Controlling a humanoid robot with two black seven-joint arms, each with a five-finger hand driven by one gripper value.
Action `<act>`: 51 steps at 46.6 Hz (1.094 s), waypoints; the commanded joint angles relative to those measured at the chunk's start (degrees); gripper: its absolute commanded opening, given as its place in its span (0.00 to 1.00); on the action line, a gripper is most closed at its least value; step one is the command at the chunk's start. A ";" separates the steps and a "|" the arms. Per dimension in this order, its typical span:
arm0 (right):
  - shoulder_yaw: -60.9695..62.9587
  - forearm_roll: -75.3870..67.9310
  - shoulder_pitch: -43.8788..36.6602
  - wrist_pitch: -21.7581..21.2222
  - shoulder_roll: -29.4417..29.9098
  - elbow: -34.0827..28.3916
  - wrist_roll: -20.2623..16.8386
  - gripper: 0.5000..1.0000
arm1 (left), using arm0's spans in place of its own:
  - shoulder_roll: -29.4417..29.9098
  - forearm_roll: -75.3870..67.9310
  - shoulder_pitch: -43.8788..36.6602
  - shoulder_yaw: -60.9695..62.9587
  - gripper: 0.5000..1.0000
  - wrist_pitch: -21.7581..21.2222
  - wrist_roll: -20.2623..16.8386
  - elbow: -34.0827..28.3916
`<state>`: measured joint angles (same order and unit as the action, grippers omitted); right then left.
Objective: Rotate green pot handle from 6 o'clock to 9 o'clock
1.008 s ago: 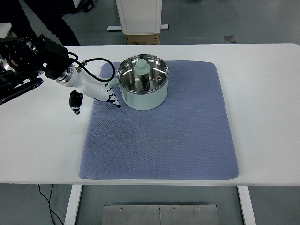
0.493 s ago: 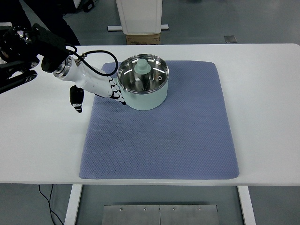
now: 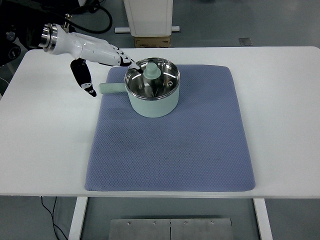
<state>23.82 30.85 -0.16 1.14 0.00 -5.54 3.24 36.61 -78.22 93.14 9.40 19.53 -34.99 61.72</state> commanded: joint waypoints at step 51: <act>0.00 0.00 -0.01 0.00 0.00 0.00 0.01 1.00 | -9.36 84.73 -21.85 -14.92 1.00 -19.09 -0.01 -11.97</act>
<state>23.82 30.85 -0.18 1.14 0.00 -5.54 3.26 27.23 4.89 73.45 -3.11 0.44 -35.00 49.81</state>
